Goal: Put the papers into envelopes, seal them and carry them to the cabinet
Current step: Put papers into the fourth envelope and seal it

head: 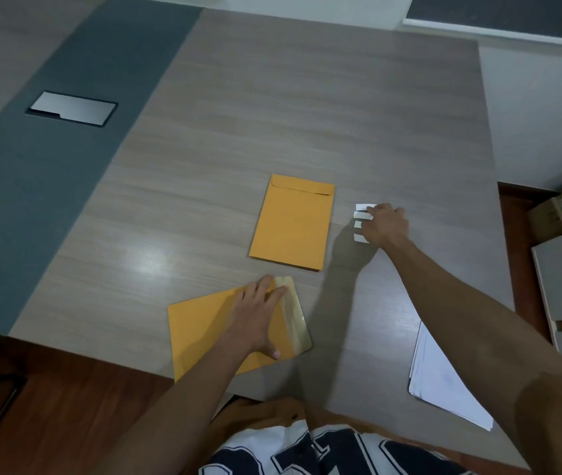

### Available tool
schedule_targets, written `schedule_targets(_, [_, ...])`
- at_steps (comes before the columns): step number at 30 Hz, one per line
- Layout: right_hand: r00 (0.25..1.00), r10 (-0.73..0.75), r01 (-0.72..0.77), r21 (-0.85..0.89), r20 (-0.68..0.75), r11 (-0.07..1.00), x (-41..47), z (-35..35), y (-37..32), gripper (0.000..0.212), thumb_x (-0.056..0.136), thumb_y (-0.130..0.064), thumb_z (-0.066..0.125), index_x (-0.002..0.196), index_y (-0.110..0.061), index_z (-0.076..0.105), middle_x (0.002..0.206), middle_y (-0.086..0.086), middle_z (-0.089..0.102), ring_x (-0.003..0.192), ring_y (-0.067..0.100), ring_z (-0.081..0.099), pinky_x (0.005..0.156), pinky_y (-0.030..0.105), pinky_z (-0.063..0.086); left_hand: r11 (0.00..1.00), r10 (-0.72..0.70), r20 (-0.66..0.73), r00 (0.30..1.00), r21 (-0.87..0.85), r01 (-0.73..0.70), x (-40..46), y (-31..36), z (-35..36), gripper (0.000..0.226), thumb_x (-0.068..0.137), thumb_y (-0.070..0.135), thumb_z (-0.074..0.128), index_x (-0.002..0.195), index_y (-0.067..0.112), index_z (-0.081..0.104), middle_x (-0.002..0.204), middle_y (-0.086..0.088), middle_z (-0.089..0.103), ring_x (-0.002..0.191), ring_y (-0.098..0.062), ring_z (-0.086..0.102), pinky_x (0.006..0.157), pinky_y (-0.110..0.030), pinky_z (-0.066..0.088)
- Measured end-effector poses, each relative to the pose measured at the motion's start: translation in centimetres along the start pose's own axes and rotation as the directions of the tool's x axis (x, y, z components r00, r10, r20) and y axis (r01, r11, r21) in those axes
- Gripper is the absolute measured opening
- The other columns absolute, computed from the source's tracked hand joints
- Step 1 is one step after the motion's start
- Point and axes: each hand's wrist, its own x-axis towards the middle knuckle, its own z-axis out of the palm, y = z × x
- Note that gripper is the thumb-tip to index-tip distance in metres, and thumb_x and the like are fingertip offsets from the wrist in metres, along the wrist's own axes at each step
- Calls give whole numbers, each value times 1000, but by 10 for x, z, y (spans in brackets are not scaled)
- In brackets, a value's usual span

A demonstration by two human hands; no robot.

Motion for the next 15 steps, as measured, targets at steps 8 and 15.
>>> schedule_targets(8, [983, 45, -15, 161, -180, 987, -48, 17, 11, 40, 89, -25, 54, 128, -18, 60, 131, 10, 54, 119, 36, 44, 95, 41, 42, 998, -1, -3, 1000, 56, 1, -3, 27, -19, 107, 61, 53, 86, 146, 29, 26, 162, -10, -1, 146, -31, 15, 108, -46, 29])
schedule_targets(15, [954, 163, -76, 324, -250, 943, -119, 34, 57, 36, 91, -28, 52, 124, -19, 64, 128, 12, 56, 117, 34, 45, 98, 41, 40, 961, 128, -155, 980, -223, -161, 13, 94, -24, 58, 76, 35, 72, 127, 18, 50, 125, -4, 46, 121, -25, 43, 97, -36, 38])
